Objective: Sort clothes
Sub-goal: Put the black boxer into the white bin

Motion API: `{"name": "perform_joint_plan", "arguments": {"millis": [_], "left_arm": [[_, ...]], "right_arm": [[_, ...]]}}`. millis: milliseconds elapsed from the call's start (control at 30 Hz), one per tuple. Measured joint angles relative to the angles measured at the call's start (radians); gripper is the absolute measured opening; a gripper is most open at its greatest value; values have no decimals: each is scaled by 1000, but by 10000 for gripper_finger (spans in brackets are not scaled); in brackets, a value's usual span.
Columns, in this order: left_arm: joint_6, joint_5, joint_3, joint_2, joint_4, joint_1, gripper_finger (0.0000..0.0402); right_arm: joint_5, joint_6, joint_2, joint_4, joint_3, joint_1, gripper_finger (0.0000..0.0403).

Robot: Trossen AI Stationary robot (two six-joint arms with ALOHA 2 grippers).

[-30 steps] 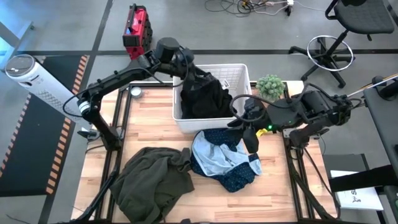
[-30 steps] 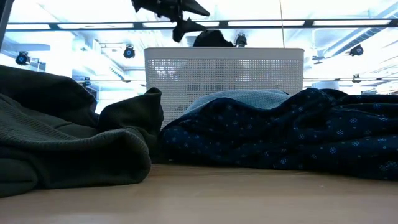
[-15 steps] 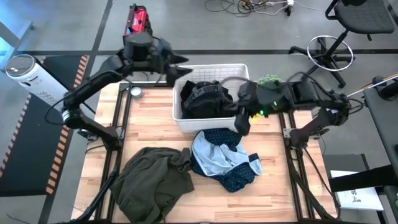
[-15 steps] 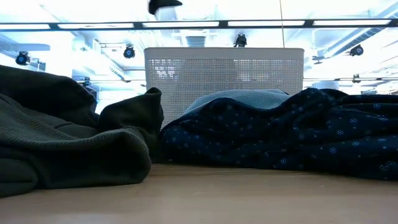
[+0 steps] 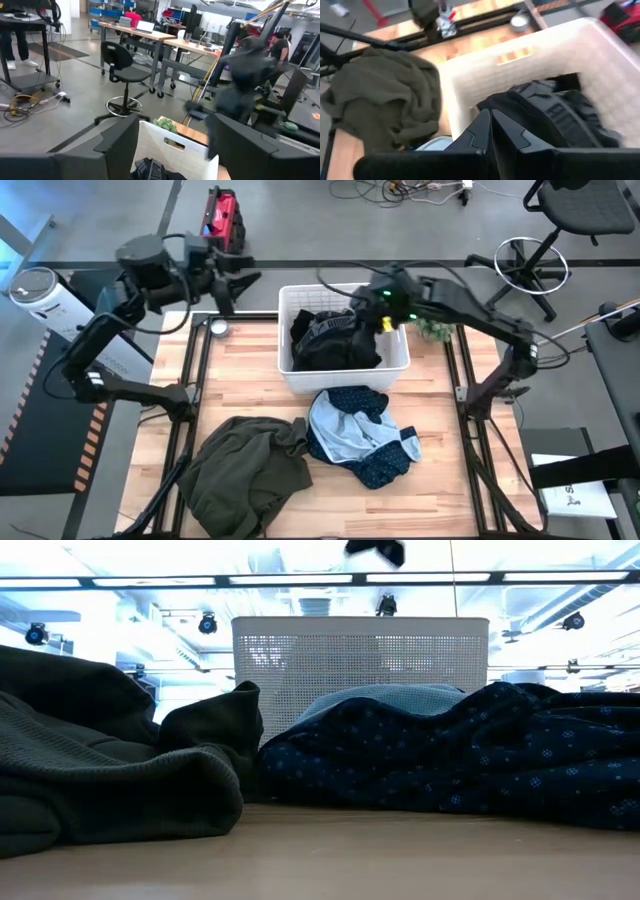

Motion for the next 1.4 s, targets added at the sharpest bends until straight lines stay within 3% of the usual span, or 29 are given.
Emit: {"name": "perform_joint_plan", "arguments": {"millis": [133, 233, 433, 833, 1067, 1400], "left_arm": [[-12, -1, 0, -25, -33, -1, 222], [-29, -4, 0, -29, -53, -3, 210], [-31, -4, 0, -35, -75, -15, 190], [-35, -4, 0, -26, -100, -14, 170], [-27, -5, 0, -9, -99, -14, 170], [-27, -5, 0, 21, -97, -14, 164]], "right_arm": [[-165, -45, 78, 102, -52, -53, 0], [-228, -70, 135, 133, -90, -87, 0], [-246, -90, 209, 134, -201, -155, 0], [-280, -33, 216, 281, -489, -232, 0], [-280, 39, 215, 383, -574, -232, 0], [-283, 50, 211, 372, -620, -241, 0]]}}
